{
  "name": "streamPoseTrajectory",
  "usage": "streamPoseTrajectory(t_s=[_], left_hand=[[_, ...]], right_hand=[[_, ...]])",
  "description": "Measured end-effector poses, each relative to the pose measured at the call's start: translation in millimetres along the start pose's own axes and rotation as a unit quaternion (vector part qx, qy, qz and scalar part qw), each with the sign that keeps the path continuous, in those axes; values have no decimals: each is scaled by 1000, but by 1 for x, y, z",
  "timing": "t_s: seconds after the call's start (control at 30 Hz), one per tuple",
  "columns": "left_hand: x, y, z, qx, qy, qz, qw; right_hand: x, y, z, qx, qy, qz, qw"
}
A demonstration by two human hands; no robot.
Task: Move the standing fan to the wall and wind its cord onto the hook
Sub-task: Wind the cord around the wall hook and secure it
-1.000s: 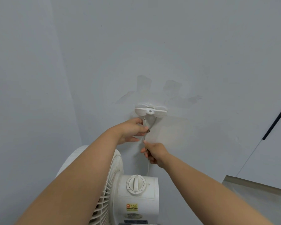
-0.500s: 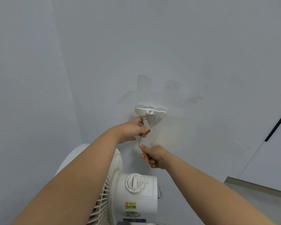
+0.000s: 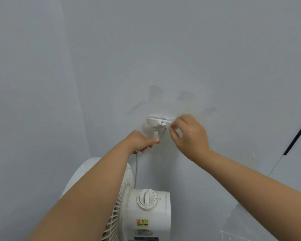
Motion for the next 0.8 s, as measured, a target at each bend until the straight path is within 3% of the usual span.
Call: streamPoseTrajectory(t_s=[0.07, 0.17, 0.27, 0.33, 0.47, 0.63, 0.8], left_hand=[[2, -2, 0, 10, -28, 30, 999], [3, -5, -1, 24, -66, 78, 995], [3, -6, -2, 29, -85, 99, 991], [3, -4, -2, 34, -93, 106, 989], [2, -5, -1, 31, -106, 114, 987], [2, -5, 0, -10, -124, 122, 985], [-2, -14, 1, -60, -83, 194, 976]], right_hand=[[0, -1, -17, -6, -81, -6, 997], [-3, 11, -31, 94, -142, 27, 985], [-5, 26, -18, 225, -210, 91, 947], [-7, 28, -10, 261, -242, 140, 924], [-3, 27, -9, 282, -257, 179, 907], [-1, 23, -16, 270, -263, 143, 915], [1, 23, -17, 290, -255, 121, 914]])
Point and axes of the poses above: each hand's wrist, its own z-axis away from the middle knuckle, its own y-axis out of the palm, x = y × z, the point moved 3 cm from there along -z, towards the middle knuckle, and after that the axes turned 4 degrees about -y, right-handed, at the moved point
